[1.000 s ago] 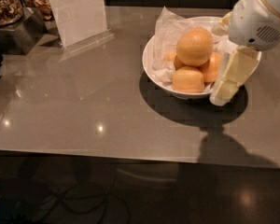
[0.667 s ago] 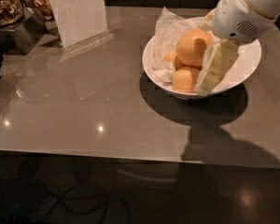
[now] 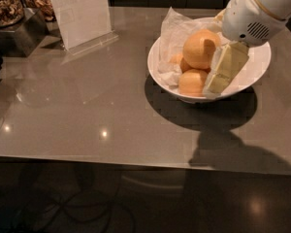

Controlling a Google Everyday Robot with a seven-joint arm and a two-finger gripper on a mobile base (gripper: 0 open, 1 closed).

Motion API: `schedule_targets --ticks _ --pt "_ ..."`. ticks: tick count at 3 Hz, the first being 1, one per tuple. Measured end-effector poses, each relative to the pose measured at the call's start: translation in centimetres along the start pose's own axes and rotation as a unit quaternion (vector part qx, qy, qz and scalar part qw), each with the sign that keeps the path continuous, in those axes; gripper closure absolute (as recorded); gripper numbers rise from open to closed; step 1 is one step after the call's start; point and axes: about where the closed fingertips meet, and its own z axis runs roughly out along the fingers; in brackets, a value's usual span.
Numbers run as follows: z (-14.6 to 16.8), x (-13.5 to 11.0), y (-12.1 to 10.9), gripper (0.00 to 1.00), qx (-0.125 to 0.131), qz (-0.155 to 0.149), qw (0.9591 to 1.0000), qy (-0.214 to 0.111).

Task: Pick orange from white bowl

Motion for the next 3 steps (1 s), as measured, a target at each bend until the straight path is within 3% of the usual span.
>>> schedule_targets --ticks 2,3 --pt "-0.1 1.7 -6.0 0.0 0.045 0.025 0.9986 -0.014" --pt "1.8 2.2 -8.0 0.0 0.04 0.044 0.9977 -0.033"
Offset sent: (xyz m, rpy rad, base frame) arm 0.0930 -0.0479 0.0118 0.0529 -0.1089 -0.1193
